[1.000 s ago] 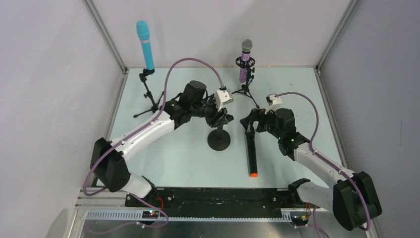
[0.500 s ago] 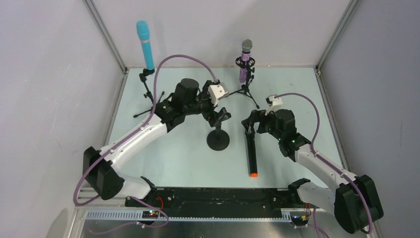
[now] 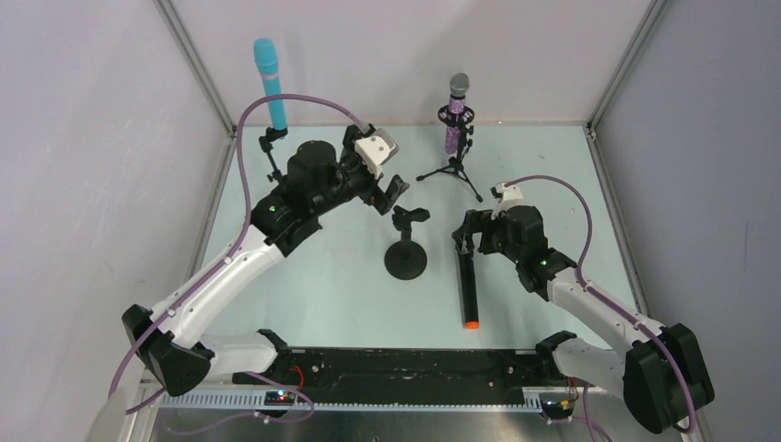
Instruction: Attach the microphones to the stand
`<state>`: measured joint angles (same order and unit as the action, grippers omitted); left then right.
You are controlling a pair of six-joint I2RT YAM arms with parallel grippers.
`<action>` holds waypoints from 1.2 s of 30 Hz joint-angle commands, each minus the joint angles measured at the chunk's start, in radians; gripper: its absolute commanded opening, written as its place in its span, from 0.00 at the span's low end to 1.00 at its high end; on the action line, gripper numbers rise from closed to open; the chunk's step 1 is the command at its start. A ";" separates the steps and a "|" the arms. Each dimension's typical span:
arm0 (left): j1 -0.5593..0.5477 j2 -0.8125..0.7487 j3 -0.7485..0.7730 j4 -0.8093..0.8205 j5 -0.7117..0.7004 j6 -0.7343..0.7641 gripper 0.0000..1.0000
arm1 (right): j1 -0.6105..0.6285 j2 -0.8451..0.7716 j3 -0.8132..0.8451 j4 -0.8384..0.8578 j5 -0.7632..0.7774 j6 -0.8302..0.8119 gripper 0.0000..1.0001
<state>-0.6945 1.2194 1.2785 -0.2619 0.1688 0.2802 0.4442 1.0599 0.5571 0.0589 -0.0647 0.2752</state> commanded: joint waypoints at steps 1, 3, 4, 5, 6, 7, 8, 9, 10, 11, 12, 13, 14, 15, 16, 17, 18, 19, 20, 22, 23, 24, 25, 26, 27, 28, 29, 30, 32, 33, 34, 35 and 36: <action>0.036 -0.014 0.050 0.038 -0.138 -0.048 1.00 | 0.013 0.003 0.064 -0.093 0.127 -0.006 0.99; 0.055 -0.003 0.064 0.039 -0.162 -0.056 1.00 | 0.014 0.016 0.078 -0.147 0.164 0.007 1.00; 0.070 0.006 0.076 0.041 -0.163 -0.068 1.00 | 0.012 0.020 0.086 -0.177 0.178 0.010 1.00; 0.078 0.011 0.093 0.041 -0.180 -0.079 1.00 | 0.013 0.029 0.090 -0.191 0.180 0.020 1.00; 0.095 0.026 0.102 0.040 -0.188 -0.101 1.00 | 0.012 0.034 0.097 -0.216 0.181 0.024 0.99; 0.104 0.032 0.118 0.042 -0.190 -0.113 1.00 | 0.013 0.042 0.101 -0.230 0.181 0.034 1.00; 0.120 0.048 0.126 0.042 -0.188 -0.135 1.00 | 0.013 0.046 0.108 -0.256 0.180 0.038 1.00; 0.135 0.063 0.138 0.042 -0.186 -0.150 1.00 | 0.014 0.056 0.111 -0.269 0.177 0.048 1.00; 0.142 0.071 0.145 0.042 -0.186 -0.156 1.00 | 0.014 0.062 0.121 -0.299 0.179 0.054 0.99; 0.154 0.085 0.151 0.041 -0.187 -0.163 1.00 | 0.016 0.074 0.128 -0.315 0.187 0.075 0.99; 0.160 0.090 0.152 0.041 -0.190 -0.165 1.00 | 0.018 0.081 0.139 -0.349 0.203 0.091 0.99; 0.171 0.099 0.149 0.042 -0.193 -0.167 1.00 | 0.024 0.097 0.144 -0.361 0.209 0.096 0.99; 0.176 0.105 0.146 0.042 -0.196 -0.166 1.00 | 0.028 0.107 0.155 -0.385 0.221 0.101 0.99; 0.183 0.115 0.138 0.041 -0.209 -0.163 1.00 | 0.036 0.131 0.161 -0.398 0.229 0.102 0.99; 0.186 0.119 0.136 0.042 -0.225 -0.161 1.00 | 0.041 0.144 0.175 -0.422 0.241 0.104 0.99; 0.193 0.126 0.125 0.042 -0.234 -0.158 1.00 | 0.050 0.174 0.183 -0.447 0.246 0.104 0.99; 0.195 0.131 0.119 0.042 -0.252 -0.156 1.00 | 0.054 0.191 0.202 -0.458 0.249 0.104 0.99; 0.198 0.137 0.109 0.042 -0.256 -0.149 1.00 | 0.064 0.225 0.212 -0.477 0.250 0.104 1.00; 0.200 0.140 0.103 0.042 -0.265 -0.147 1.00 | 0.070 0.257 0.232 -0.491 0.248 0.103 0.99; 0.205 0.146 0.087 0.042 -0.269 -0.138 1.00 | 0.087 0.303 0.263 -0.513 0.242 0.103 1.00; 0.207 0.144 0.075 0.042 -0.270 -0.132 1.00 | 0.101 0.317 0.279 -0.521 0.241 0.102 0.99; 0.207 0.142 0.067 0.043 -0.272 -0.129 1.00 | 0.107 0.340 0.287 -0.523 0.240 0.101 0.99; 0.209 0.135 0.050 0.045 -0.272 -0.127 1.00 | 0.121 0.352 0.298 -0.526 0.239 0.102 0.97; 0.209 0.130 0.041 0.047 -0.270 -0.126 1.00 | 0.134 0.375 0.303 -0.525 0.241 0.105 0.97; 0.210 0.124 0.024 0.049 -0.267 -0.123 1.00 | 0.139 0.386 0.313 -0.523 0.242 0.106 0.96; 0.210 0.122 0.016 0.053 -0.262 -0.123 1.00 | 0.149 0.410 0.317 -0.523 0.243 0.111 0.95; 0.210 0.119 0.005 0.055 -0.261 -0.123 1.00 | 0.153 0.422 0.325 -0.523 0.245 0.113 0.94; 0.209 0.119 -0.002 0.057 -0.257 -0.123 1.00 | 0.162 0.444 0.327 -0.525 0.247 0.117 0.93; 0.208 0.119 -0.009 0.057 -0.253 -0.121 1.00 | 0.169 0.476 0.334 -0.533 0.254 0.125 0.91; 0.208 0.117 -0.013 0.057 -0.245 -0.117 1.00 | 0.171 0.484 0.336 -0.546 0.263 0.136 0.89; 0.208 0.113 -0.020 0.057 -0.240 -0.112 1.00 | 0.173 0.499 0.337 -0.550 0.266 0.140 0.85; 0.208 0.111 -0.023 0.057 -0.233 -0.110 1.00 | 0.175 0.513 0.337 -0.558 0.268 0.150 0.69; 0.207 0.108 -0.026 0.057 -0.230 -0.107 1.00 | 0.176 0.520 0.337 -0.563 0.269 0.157 0.57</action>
<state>-0.4900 1.3651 1.2606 -0.2478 -0.0750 0.1520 0.6128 1.5440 0.8589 -0.4580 0.1692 0.3832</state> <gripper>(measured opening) 0.996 0.788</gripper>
